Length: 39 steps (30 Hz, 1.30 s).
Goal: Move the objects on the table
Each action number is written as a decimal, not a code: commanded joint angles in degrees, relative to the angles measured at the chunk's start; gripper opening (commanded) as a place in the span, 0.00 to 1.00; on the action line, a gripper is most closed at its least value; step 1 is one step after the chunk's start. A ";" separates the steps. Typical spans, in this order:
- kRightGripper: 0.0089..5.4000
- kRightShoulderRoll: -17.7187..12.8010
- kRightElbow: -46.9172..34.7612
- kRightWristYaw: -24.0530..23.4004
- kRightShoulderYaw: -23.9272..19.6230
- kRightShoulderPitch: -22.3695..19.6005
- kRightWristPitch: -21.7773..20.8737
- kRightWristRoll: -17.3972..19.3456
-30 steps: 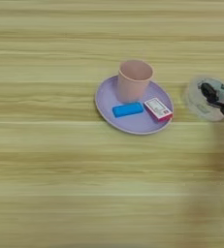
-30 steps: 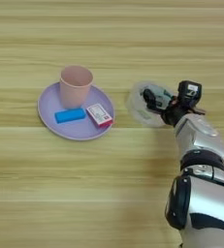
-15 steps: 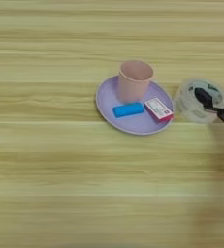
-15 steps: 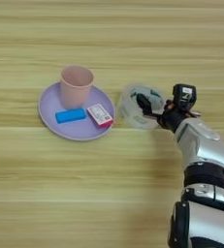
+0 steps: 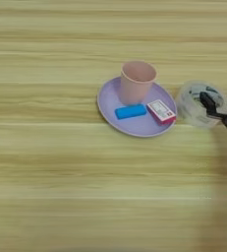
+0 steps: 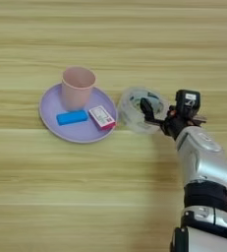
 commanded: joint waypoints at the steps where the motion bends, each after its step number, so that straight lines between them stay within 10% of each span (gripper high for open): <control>1: 0.99 -0.52 -6.50 -0.91 -0.85 0.16 -2.83 -0.30; 39: 0.99 5.83 -34.23 6.79 7.72 13.29 -8.93 -1.44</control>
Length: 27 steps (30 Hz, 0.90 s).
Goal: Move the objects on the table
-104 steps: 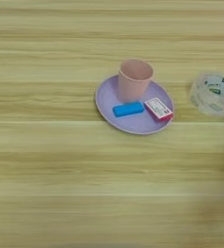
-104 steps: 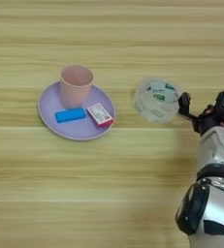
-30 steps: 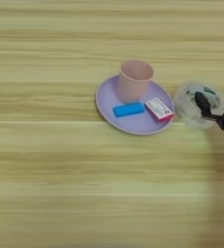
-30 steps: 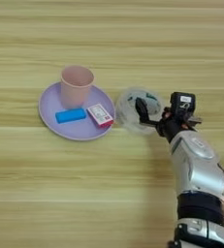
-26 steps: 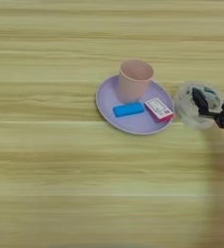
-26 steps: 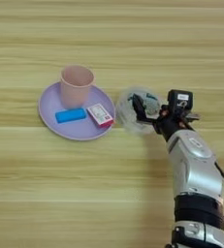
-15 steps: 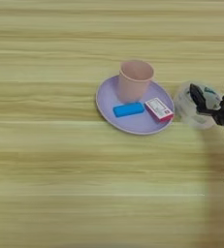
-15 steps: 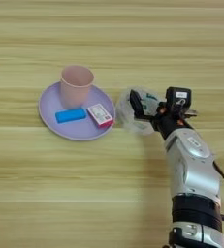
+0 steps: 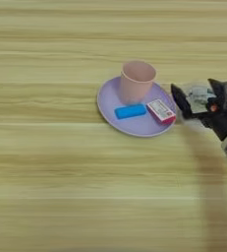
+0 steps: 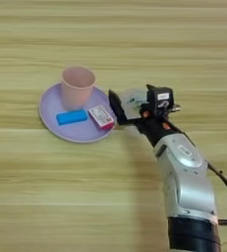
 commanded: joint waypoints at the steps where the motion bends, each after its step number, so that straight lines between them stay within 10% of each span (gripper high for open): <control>1: 0.99 -1.26 -5.58 0.74 1.45 -0.58 -1.92 -1.12; 27: 0.99 0.76 1.10 3.53 8.71 -6.00 -5.54 -6.81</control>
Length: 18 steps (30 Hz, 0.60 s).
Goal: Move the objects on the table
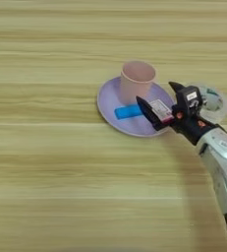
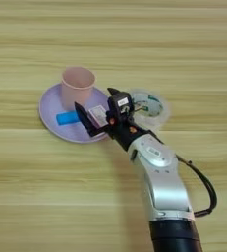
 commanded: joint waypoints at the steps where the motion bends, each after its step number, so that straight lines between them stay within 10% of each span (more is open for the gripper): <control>1: 0.99 -0.87 1.03 -0.47 0.14 -5.53 -2.86 -1.11; 18: 0.99 0.02 10.75 0.76 0.59 -12.00 -5.83 -1.67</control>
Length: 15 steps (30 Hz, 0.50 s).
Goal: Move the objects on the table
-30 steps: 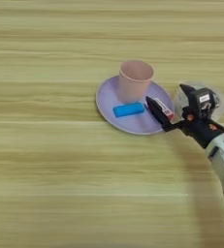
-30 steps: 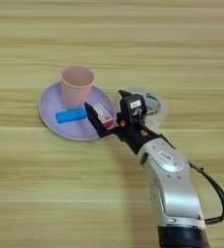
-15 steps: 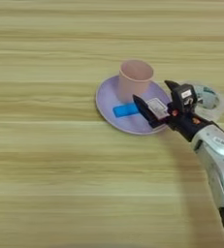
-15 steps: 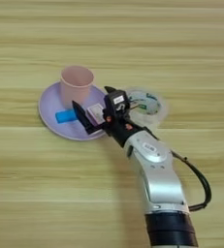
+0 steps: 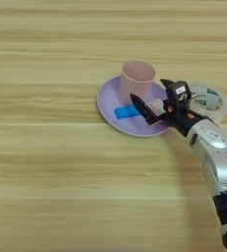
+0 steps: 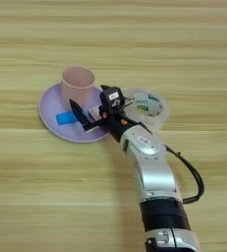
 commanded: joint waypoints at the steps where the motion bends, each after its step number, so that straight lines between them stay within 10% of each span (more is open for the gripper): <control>1: 0.99 -0.76 -0.91 -0.26 -0.51 -5.23 -2.33 0.16; 15: 0.99 0.45 3.62 0.50 0.08 -9.38 -3.23 -0.20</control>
